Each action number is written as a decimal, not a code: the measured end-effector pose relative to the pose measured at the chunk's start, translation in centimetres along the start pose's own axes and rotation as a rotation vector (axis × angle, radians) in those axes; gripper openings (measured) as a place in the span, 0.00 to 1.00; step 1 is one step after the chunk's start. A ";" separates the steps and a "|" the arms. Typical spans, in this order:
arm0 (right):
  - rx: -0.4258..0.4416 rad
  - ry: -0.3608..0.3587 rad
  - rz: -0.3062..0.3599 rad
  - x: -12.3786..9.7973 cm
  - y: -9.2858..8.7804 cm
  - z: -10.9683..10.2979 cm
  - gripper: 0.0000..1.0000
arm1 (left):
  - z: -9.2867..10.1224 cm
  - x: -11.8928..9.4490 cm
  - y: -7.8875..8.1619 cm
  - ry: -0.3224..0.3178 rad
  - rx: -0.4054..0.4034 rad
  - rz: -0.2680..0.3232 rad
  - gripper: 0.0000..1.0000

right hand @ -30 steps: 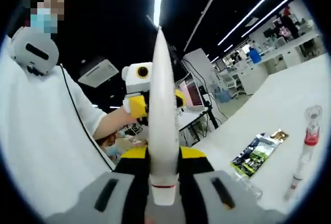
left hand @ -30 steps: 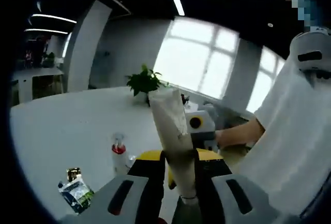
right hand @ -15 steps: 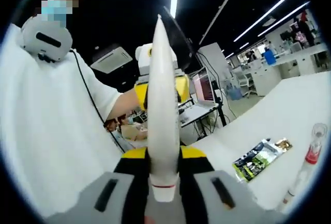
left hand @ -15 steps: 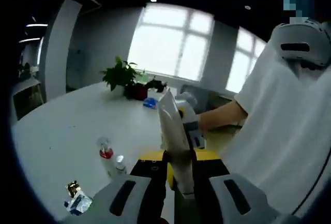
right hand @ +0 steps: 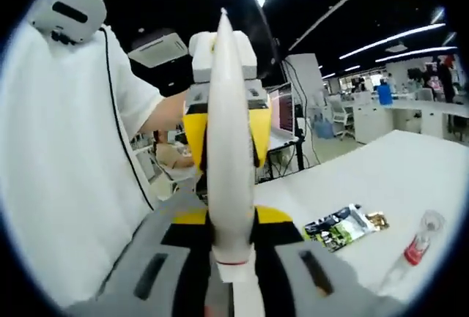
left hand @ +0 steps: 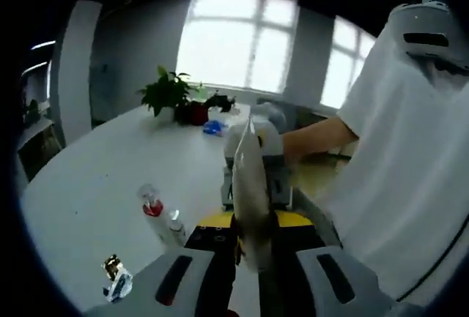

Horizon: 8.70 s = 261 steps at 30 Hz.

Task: Arrange the skincare products in the storage area until every visible bottle or jar stands upright without overlapping.

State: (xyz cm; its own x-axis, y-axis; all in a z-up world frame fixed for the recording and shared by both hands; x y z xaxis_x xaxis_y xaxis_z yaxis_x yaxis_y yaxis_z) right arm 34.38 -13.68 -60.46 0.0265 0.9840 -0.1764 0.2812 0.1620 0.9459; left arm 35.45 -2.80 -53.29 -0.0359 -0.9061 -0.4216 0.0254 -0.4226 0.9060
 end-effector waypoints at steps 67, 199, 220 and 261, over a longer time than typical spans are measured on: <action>0.320 -0.646 0.053 -5.5 -9.2 4.0 0.79 | -12.8 7.7 -10.7 0.139 0.046 -0.169 0.13; 0.308 -0.871 0.113 -9.0 -7.8 0.1 0.91 | 1.1 -1.2 -19.1 0.625 -0.495 -0.147 0.90; 0.300 -0.878 0.087 -8.9 -8.1 -0.5 0.89 | 3.3 -2.2 -19.0 0.688 -0.510 -0.138 0.97; 0.066 -0.588 -0.290 -0.2 -7.7 3.8 0.72 | 4.4 -3.4 -17.4 0.771 -0.453 -0.074 0.97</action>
State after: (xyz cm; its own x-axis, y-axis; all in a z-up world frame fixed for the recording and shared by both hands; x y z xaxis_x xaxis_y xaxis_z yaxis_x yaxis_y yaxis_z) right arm 35.89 -15.43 -68.79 0.4555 0.6931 -0.5587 0.4132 0.3913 0.8223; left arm 30.77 7.75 -67.48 0.6234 -0.5700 -0.5352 0.4478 -0.3008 0.8420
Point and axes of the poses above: the point that each gripper's makers call its tool centre point, and the gripper's own axes: x roughly forward along the fingers, z roughly to its right, y roughly out of its top, the point moved 8 cm from there along -x, roughly backward along the fingers, and after that the axes turned 7 degrees about x, right-handed, at the moved point
